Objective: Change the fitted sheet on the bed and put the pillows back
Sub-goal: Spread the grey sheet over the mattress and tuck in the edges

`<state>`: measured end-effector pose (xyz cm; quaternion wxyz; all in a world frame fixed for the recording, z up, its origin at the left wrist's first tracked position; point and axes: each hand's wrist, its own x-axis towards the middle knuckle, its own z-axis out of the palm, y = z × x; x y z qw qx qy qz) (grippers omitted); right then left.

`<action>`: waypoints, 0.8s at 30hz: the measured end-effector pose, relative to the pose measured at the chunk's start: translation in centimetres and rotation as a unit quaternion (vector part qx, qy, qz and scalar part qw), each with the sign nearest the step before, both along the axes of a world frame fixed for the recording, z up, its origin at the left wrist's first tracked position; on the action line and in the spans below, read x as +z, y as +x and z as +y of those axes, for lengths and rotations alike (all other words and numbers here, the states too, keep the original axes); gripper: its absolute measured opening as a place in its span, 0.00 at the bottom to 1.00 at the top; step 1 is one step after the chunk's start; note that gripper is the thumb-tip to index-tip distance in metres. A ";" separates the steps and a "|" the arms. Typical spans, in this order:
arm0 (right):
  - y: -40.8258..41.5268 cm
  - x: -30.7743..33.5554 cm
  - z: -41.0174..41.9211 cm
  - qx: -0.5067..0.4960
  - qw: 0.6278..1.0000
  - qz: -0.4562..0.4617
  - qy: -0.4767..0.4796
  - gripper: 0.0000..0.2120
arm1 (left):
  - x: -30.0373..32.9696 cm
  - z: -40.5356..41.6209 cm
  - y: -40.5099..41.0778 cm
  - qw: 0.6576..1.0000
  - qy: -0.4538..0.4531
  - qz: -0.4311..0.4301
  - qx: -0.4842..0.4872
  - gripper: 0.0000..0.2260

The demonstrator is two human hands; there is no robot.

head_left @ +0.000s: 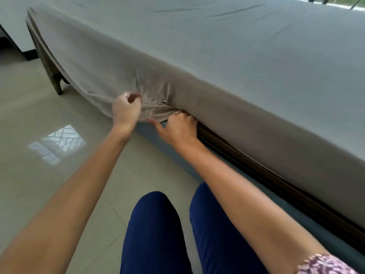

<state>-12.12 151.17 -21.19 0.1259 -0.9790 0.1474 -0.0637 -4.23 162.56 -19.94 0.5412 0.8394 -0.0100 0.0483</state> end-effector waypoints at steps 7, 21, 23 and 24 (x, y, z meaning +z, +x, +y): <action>-3.6 0.9 -5.5 0.157 0.955 -0.040 0.247 0.23 | -4.9 -3.2 -4.6 0.996 0.001 0.080 -0.032 0.25; -1.5 13.4 -10.3 0.152 0.982 -0.102 -0.044 0.17 | -5.7 -5.6 -6.7 0.996 0.001 0.000 -0.092 0.29; -0.4 12.7 -11.8 0.171 0.984 -0.027 -0.045 0.23 | -5.7 -6.0 -6.3 0.994 0.032 0.000 -0.102 0.28; 0.2 11.9 -12.4 0.181 0.983 0.008 -0.041 0.25 | -5.7 -6.3 -5.9 0.993 0.053 0.000 -0.103 0.27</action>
